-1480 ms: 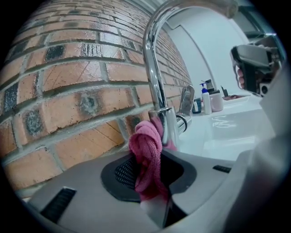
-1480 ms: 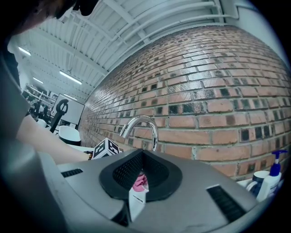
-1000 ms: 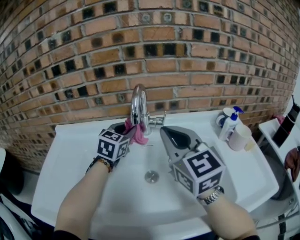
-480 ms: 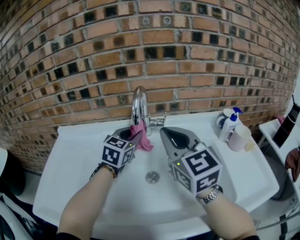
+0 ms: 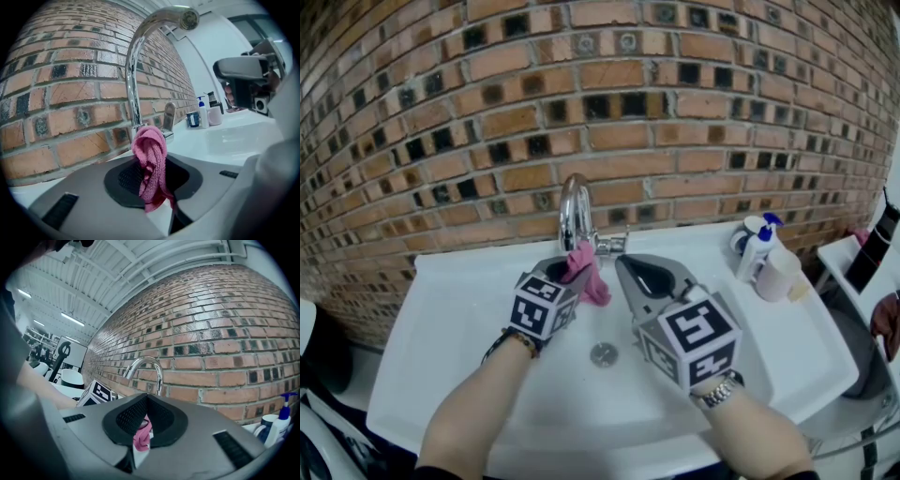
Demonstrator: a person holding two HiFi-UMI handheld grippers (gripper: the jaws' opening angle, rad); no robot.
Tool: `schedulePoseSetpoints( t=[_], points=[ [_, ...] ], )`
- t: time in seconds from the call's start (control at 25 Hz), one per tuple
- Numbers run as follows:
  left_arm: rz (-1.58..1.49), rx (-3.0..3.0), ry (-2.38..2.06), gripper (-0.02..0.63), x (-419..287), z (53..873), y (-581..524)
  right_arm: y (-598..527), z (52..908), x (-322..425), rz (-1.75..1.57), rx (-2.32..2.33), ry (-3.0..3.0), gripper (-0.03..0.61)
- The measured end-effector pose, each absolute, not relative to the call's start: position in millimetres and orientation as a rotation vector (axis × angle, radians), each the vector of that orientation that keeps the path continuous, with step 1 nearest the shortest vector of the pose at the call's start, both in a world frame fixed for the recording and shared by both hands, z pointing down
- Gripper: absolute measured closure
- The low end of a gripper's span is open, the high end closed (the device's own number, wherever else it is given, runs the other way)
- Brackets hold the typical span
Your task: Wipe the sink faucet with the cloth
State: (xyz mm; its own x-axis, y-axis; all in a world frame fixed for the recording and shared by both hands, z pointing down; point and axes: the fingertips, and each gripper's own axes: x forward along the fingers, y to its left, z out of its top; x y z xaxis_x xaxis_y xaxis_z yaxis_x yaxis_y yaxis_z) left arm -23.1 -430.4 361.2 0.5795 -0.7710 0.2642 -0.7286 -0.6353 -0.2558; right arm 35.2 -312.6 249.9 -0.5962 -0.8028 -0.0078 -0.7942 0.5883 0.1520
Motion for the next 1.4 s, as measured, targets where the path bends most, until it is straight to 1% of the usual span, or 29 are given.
schedulePoseSetpoints(
  t=[0.76,1.04,1.4],
  points=[
    [-0.477,-2.641,1.246,0.511,-22,322,-436,-312,249,36,-0.214,1.384,-2.749,0.568],
    [-0.397,-2.588,1.203,0.511,-24,293,-438,-312,250,37,-0.215,1.385,-2.751,0.568],
    [-0.409,-2.511,1.142,0.511,-22,272,-441,-310,249,38,-0.212,1.384,-2.749,0.568]
  ],
)
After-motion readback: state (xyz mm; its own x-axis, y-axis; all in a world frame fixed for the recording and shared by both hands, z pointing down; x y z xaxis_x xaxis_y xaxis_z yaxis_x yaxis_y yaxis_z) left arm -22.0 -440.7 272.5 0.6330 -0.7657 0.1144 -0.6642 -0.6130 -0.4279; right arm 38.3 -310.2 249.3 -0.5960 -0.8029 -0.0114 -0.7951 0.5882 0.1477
